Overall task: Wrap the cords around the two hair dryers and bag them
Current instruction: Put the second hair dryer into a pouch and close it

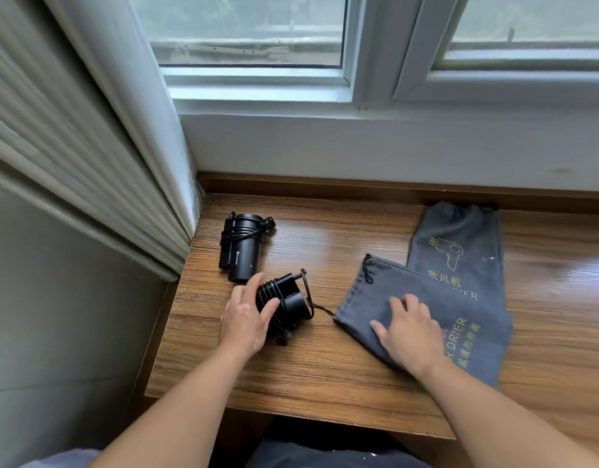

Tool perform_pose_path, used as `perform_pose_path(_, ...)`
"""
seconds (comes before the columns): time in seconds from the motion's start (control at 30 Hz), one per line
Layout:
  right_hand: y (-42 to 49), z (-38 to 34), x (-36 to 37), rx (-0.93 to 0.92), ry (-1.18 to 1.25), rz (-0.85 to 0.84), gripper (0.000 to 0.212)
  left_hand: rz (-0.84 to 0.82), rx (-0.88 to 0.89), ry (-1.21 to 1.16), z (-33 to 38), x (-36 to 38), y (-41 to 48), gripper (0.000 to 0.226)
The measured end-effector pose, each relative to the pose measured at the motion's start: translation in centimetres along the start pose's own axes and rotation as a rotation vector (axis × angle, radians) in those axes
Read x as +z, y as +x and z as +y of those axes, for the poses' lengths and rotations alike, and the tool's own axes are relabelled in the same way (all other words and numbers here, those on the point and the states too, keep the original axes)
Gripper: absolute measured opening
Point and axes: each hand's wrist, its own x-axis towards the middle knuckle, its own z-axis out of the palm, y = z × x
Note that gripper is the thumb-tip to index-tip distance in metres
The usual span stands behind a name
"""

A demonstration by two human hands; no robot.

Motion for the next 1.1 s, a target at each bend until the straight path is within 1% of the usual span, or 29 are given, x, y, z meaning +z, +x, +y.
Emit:
perform_pose_path(0.07,0.0,-1.3,0.1,-0.013,0.072,-0.095,0.070,0.091,-0.043,-0.009,0.3,0.2,-0.9,0.065)
perform_pose_path(0.1,-0.1,-1.5,0.3,-0.017,0.078,-0.137,0.073,0.101,-0.040,-0.001,0.1,0.4,-1.3,0.067)
perform_pose_path(0.2,-1.0,-0.9,0.9,-0.073,0.056,-0.180,0.077,0.026,-0.007,-0.063,-1.1,0.5,-2.2,0.079)
perform_pose_path(0.27,-1.7,0.3,1.2,-0.148,0.031,-0.194,0.078,-0.022,0.011,-0.100,-1.9,0.2,-2.5,0.096)
perform_pose_path(0.37,-2.3,2.0,1.7,-0.262,-0.009,-0.216,0.078,-0.102,-0.019,-0.066,-2.4,0.1,-2.7,0.121)
perform_pose_path(0.43,-2.4,2.8,1.7,-0.310,-0.028,-0.225,0.077,-0.121,-0.040,-0.032,-2.5,0.2,-2.5,0.128)
perform_pose_path(0.53,-2.3,3.1,1.4,-0.335,-0.040,-0.243,0.073,-0.124,-0.035,0.017,-2.6,0.5,-2.1,0.130)
perform_pose_path(0.6,-2.5,2.2,1.1,-0.293,0.014,-0.232,0.064,-0.120,-0.021,0.037,-2.8,0.7,-1.9,0.131)
perform_pose_path(0.67,-3.0,0.3,0.9,-0.214,0.082,-0.184,0.052,-0.110,-0.017,0.054,-2.9,0.8,-1.6,0.130)
perform_pose_path(0.73,-3.4,-1.9,0.9,-0.129,0.122,-0.163,0.052,-0.093,-0.013,0.073,-2.9,0.8,-1.4,0.128)
perform_pose_path(0.8,-3.7,-3.7,1.0,-0.056,0.139,-0.206,0.054,-0.073,0.000,0.093,-2.9,0.9,-1.2,0.127)
perform_pose_path(0.83,-3.7,-4.2,1.1,-0.039,0.131,-0.223,0.051,-0.073,0.002,0.097,-3.0,0.8,-1.1,0.126)
perform_pose_path(0.93,-3.4,-4.5,1.0,-0.011,0.140,-0.233,0.028,-0.097,0.001,0.054,-3.2,0.6,-0.6,0.124)
perform_pose_path(1.0,-3.3,-4.1,1.1,0.038,0.225,-0.226,0.020,-0.134,-0.003,0.010,-3.3,0.4,-0.5,0.123)
perform_pose_path(1.1,-3.0,-3.0,0.8,0.110,0.443,-0.178,0.011,-0.218,0.024,-0.071,-2.7,0.2,-0.9,0.126)
